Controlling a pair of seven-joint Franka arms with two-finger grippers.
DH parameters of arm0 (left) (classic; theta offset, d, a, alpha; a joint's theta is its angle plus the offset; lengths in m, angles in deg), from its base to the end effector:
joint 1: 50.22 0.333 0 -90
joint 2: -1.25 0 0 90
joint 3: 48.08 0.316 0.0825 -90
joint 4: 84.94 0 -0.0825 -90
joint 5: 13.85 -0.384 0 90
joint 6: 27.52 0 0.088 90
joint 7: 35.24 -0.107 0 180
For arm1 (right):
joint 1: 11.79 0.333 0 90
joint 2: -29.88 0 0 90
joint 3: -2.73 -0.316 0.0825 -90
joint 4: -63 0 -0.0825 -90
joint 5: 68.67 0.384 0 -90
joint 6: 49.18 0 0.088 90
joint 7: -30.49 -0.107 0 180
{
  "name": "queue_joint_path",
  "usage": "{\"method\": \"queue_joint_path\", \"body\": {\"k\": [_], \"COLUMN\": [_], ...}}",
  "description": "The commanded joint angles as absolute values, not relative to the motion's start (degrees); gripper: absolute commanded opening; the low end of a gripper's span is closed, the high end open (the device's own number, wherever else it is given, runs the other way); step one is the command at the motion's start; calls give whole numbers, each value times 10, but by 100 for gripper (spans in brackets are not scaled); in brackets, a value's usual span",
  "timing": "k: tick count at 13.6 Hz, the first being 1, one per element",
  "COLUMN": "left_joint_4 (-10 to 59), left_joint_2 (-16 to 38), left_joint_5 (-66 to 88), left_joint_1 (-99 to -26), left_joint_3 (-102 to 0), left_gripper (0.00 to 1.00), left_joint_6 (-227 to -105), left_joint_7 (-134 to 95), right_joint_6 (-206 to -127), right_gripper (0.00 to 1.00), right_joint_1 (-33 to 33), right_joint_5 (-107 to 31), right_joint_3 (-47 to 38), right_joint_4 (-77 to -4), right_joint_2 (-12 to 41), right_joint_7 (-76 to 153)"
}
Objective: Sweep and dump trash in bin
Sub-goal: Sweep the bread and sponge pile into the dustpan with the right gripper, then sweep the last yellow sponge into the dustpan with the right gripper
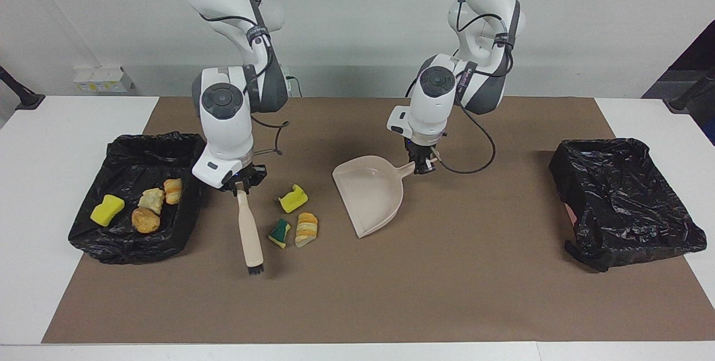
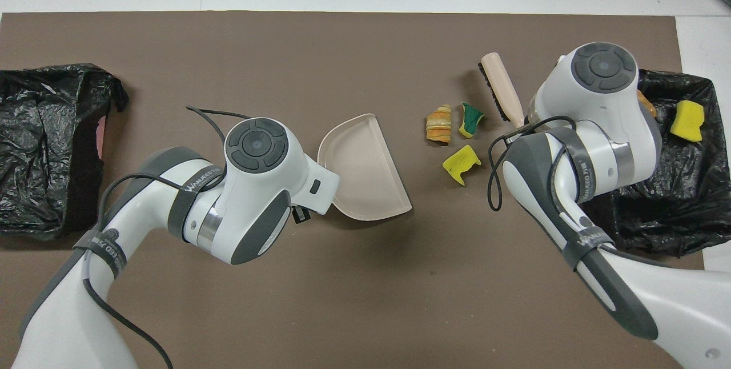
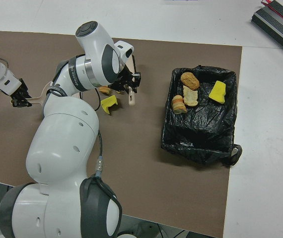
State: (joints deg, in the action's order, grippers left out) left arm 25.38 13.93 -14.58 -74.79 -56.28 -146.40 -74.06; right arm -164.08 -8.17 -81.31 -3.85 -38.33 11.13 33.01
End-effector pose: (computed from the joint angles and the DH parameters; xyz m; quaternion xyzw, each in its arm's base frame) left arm 0.5040 -0.3198 0.3715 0.8094 -0.5862 -0.0342 0.0121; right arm 0.6251 0.0938 0.3721 0.9832 0.1584 -0.0378 0.0820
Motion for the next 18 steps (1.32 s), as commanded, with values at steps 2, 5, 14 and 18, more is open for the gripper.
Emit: {"method": "queue_joint_path", "body": {"k": [2,5,14,18], "left_joint_4": [284,285,285,285], "left_joint_2": [117,116,115,115], "left_joint_5": [-141,-141,-141,-142], "left_joint_1": [-757,-757,-756,-755], "left_joint_3": [-555,-555,-555,-555], "left_gripper": [0,0,0,0], "left_joint_6": [-1475,-1473,-1475,-1477], "left_joint_7": [-715,-715,-714,-730], "right_joint_6": [-1655,-1647,-1631,-1582], "right_gripper": [0,0,0,0], "right_joint_1": [-52,-26,31,-41], "right_joint_5": [-797,-734,-587,-599], "right_joint_3": [-44,-54,-83,-77], "right_joint_4": [-393,-394,-391,-392], "right_joint_2": [90,91,119,156], "right_joint_7": [343,342,340,335]}}
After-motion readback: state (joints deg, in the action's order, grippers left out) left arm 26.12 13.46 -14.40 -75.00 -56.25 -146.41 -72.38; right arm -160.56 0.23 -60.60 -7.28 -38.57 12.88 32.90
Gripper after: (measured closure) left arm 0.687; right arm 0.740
